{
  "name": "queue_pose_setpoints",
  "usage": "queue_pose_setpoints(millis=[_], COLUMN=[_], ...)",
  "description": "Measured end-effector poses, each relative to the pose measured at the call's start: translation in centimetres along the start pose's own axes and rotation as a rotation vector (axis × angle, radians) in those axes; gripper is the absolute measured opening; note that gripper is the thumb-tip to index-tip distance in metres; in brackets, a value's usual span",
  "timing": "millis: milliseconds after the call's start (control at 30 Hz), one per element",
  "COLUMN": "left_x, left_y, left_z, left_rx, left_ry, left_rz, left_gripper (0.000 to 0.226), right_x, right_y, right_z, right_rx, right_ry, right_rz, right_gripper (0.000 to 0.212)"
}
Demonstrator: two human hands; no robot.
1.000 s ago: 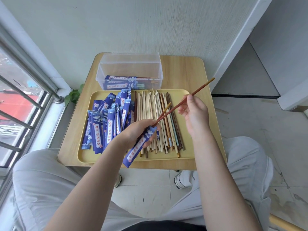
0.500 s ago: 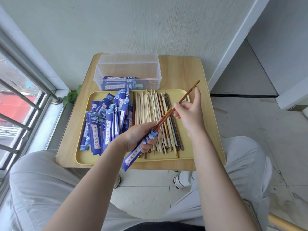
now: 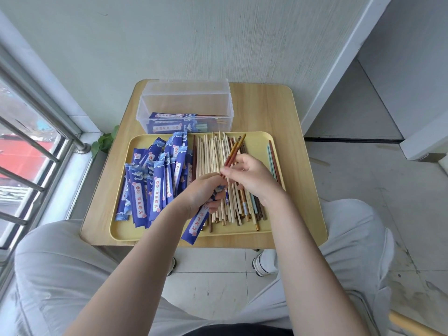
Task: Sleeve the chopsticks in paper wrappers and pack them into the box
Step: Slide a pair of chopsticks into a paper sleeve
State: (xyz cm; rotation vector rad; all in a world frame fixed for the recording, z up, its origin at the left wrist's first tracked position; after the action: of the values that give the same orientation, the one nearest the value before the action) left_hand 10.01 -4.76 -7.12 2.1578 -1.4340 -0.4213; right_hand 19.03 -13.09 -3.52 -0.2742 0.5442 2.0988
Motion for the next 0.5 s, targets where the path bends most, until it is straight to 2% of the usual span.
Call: queue_pose_setpoints(millis=[67, 167, 367, 500], left_x=[0.0, 0.4, 0.3, 0.0], left_y=[0.1, 0.3, 0.4, 0.5], left_z=[0.0, 0.0, -0.9, -2.5], left_rx=[0.009, 0.037, 0.102, 0.131], left_ry=[-0.061, -0.149, -0.228, -0.37], left_rz=[0.014, 0.048, -0.009, 0.003], left_gripper=[0.012, 0.017, 0.021, 0.02], right_x=[-0.7, -2.1, -0.9, -1.0], right_y=[-0.1, -0.2, 0.1, -0.7], right_z=[-0.4, -1.0, -0.7, 0.3], right_rx=[0.053, 0.071, 0.089, 0.107], right_ry=[-0.119, -0.219, -0.178, -0.307], right_rz=[-0.07, -0.221, -0.08, -0.07], right_gripper=[0.03, 0.029, 0.019, 0.036])
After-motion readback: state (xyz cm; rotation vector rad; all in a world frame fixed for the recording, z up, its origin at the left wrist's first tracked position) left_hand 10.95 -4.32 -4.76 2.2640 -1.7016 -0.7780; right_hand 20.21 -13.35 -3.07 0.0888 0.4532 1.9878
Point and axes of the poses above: each hand's wrist, its own y-axis away from the middle knuckle, its own x-axis out of the palm, z = x × y, the point moved 8 cm from there along -y, towards the middle knuckle, and after that the axes turned 13 degrees about -z, right-handed, at the moved point
